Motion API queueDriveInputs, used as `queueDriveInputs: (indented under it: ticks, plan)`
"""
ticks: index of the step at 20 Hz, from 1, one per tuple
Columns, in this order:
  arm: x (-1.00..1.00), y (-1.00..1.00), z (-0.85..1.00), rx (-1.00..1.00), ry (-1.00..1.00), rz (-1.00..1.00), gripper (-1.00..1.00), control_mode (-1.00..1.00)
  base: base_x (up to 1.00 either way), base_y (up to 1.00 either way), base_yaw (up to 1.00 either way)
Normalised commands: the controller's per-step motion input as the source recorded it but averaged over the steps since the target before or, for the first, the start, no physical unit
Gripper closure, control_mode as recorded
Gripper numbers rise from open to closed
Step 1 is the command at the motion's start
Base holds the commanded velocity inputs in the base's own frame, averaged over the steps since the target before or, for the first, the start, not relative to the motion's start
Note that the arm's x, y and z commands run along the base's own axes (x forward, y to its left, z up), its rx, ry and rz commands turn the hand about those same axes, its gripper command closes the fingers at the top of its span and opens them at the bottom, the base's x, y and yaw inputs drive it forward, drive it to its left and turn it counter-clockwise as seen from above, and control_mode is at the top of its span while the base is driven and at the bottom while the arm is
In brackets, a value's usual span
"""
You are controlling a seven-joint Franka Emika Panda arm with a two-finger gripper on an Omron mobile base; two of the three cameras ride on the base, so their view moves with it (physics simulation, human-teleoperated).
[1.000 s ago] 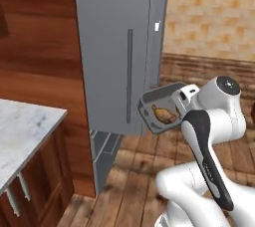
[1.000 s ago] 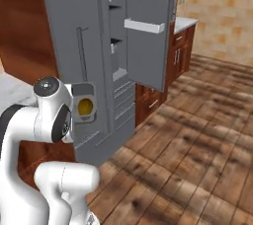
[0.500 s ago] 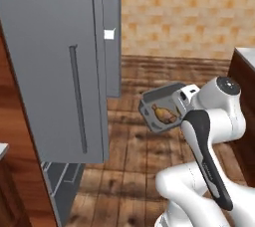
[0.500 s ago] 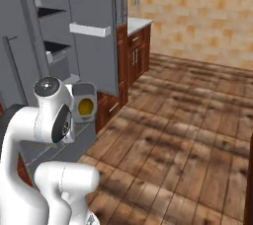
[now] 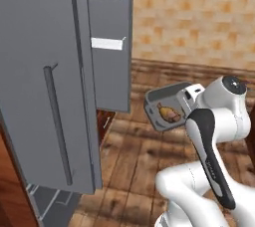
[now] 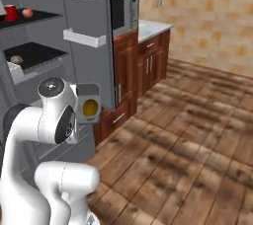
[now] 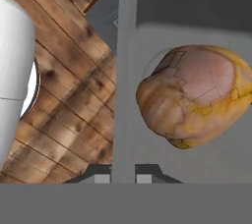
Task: Place the tupperware on the top shelf of the fridge. Make space for the tupperware among the existing items by rearranging them on the shelves if needed. Close the fridge door when finished.
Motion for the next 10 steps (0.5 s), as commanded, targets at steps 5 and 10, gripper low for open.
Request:
queueDriveInputs:
  ticks: [5,10]
  plan:
    - [0.0,0.0,0.0,0.0,0.0,0.0,1.0,1.0,0.76,-0.6,0.6]
    - [0.0,0.0,0.0,0.0,0.0,0.0,1.0,1.0,0.47,-0.31,0.66]
